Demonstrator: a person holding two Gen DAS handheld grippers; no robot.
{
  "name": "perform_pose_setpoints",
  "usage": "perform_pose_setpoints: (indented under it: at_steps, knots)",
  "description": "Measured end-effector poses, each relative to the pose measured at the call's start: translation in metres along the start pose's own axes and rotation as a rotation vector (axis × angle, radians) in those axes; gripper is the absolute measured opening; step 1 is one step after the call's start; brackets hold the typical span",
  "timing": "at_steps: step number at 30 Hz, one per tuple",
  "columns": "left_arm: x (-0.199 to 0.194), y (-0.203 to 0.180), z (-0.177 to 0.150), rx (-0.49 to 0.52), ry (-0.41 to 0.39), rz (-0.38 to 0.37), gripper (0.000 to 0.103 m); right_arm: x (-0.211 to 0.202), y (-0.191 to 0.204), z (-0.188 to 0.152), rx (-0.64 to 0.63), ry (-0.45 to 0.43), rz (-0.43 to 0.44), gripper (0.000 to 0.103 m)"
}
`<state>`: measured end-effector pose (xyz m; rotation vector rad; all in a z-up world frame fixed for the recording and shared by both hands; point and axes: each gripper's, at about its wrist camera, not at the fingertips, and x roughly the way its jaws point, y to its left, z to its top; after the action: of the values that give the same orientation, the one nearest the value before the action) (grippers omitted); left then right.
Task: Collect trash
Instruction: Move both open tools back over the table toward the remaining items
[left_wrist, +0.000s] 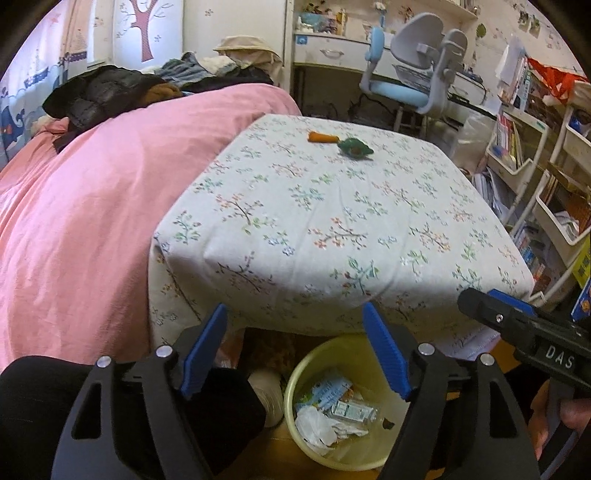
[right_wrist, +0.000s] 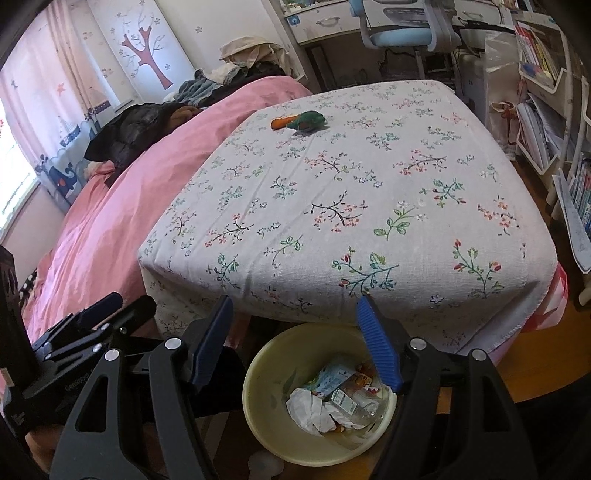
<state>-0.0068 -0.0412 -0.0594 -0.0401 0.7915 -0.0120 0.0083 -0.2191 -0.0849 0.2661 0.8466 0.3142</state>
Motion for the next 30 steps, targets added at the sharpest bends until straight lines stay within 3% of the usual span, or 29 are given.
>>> perform_pose_setpoints:
  at_steps: [9,30]
  knots:
    - [-0.006,0.013,0.005,-0.061,-0.058,0.032,0.080,-0.001,0.009,0.000,-0.051,-0.012,-0.023,0.068]
    - [-0.009,0.021,0.007,-0.093,-0.085,0.055,0.083,0.001,0.011,0.000,-0.083,-0.019,-0.035,0.071]
